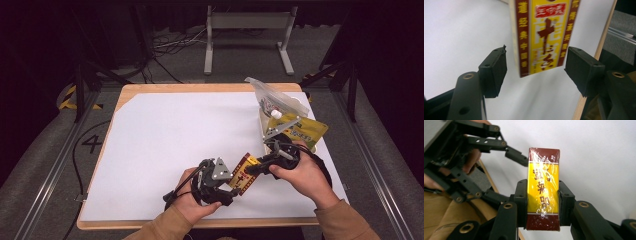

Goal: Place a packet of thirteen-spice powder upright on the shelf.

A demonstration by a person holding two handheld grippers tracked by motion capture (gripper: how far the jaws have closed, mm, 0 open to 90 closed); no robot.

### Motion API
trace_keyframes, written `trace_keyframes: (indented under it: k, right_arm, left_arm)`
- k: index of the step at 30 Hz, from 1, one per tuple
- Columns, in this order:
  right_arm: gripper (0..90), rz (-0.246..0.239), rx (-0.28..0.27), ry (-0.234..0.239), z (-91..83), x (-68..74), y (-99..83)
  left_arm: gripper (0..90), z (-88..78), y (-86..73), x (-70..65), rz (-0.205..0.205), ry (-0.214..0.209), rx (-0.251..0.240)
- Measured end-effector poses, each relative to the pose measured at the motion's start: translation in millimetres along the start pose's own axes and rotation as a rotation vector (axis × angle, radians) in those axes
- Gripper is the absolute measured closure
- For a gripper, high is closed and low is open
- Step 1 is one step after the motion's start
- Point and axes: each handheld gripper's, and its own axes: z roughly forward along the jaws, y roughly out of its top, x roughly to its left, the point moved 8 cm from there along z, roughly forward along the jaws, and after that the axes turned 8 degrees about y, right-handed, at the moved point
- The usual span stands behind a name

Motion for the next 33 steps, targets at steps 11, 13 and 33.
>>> trace_keyframes:
  k: [11,13,33]
  right_arm:
    - [68.4,-0.153,0.087,-0.138,-32.3,-1.0,7.0]
    - [68.4,-0.169,0.098,-0.149,-35.4,-1.8,7.3]
    - [68.5,-0.372,0.193,-0.265,-82.2,-19.5,15.4]
  left_arm:
    - [33.5,-8.0,-4.2,22.2,-0.069,0.004,-0.002]
    - [33.5,-9.6,-5.7,26.7,-0.079,0.009,-0.003]
    - [36.3,-14.5,-28.4,64.4,-0.166,0.060,0.034]
